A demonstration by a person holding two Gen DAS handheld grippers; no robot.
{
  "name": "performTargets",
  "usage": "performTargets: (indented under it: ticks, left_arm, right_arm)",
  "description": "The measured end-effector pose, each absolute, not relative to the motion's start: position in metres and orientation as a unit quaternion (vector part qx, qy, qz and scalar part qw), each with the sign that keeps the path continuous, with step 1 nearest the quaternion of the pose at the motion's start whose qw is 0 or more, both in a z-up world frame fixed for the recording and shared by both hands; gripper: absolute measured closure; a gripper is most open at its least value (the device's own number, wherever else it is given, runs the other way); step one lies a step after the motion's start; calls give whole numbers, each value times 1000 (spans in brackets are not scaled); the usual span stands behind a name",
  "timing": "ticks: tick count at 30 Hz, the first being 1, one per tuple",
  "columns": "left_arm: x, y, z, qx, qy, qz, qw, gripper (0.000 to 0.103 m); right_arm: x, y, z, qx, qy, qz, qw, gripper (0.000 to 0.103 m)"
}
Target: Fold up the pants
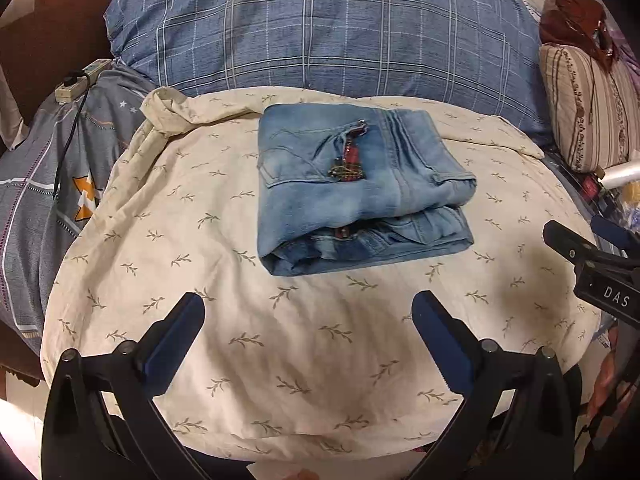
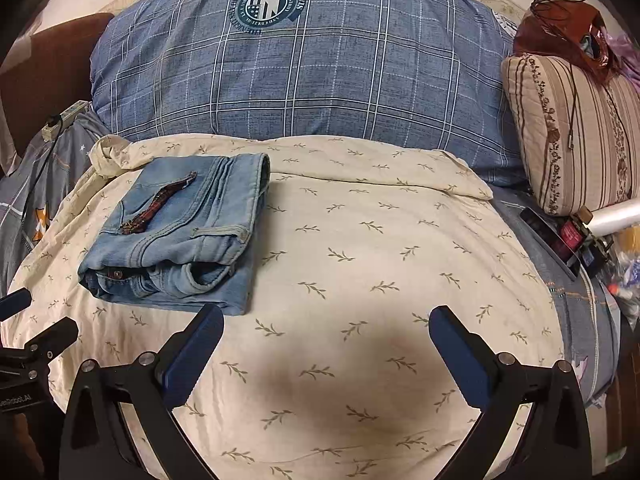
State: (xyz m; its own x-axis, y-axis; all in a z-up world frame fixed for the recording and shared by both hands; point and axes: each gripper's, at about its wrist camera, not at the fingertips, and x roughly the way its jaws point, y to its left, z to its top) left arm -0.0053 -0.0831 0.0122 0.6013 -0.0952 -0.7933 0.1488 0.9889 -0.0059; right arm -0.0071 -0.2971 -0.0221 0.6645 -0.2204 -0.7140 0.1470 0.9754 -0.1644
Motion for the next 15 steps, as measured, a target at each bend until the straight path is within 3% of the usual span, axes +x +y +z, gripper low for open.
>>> performTargets:
  ticks: [15]
  left_arm:
    - [-28, -85, 21, 17, 412, -74, 908, 0]
  right_arm:
    - [-49, -289, -7, -88, 340, -107, 930, 0]
